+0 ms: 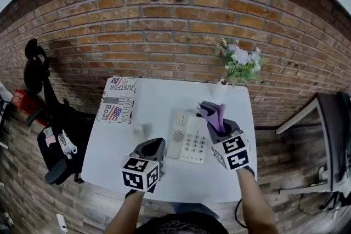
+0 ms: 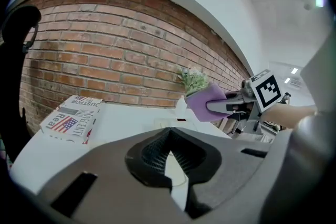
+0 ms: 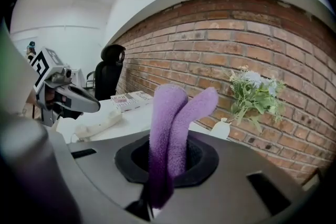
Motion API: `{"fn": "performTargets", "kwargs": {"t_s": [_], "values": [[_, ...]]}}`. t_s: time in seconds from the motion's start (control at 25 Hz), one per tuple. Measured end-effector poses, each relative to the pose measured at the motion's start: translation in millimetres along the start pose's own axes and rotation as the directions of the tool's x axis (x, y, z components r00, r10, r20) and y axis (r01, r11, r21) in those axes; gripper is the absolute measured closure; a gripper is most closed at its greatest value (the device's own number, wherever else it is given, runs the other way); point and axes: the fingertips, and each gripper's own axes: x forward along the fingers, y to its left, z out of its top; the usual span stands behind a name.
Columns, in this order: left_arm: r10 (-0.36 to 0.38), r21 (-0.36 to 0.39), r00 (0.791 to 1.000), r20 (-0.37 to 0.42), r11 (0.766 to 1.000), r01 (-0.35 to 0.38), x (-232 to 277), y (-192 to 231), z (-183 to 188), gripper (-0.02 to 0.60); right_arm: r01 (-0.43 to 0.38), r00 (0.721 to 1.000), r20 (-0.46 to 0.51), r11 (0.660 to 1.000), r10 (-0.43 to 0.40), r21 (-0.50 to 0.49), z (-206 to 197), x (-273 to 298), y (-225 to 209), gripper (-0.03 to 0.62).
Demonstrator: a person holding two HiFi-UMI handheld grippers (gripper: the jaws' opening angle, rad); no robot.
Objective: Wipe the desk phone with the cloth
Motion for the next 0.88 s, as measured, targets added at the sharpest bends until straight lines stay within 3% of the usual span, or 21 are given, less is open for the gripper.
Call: {"fn": "performTargets", "kwargs": {"t_s": [0.24,0.48,0.88], "values": [[0.004,-0.010,0.999,-0.039,1.000,-0.005,32.6,11.7,1.7,0.577,-0.011,0.997,-0.072,0.994,0.003,-0.112,-8.4,44.4,-13.2,0.548],[-0.001,0.005,0.998,-0.060,1.000,0.002,44.8,13.1,2.3,0.577,-0.081,0.987,-0.154,0.975,0.049,-0.208,-26.9,78.1,4.7,0.549],[-0.053,-0.001,0.996,-0.072,0.999,0.053,31.9,21.4,-3.0,0.577,-0.096,0.972,-0.227,0.988,0.068,-0.117,-55.4,81.2,38.4,0.548]]}}
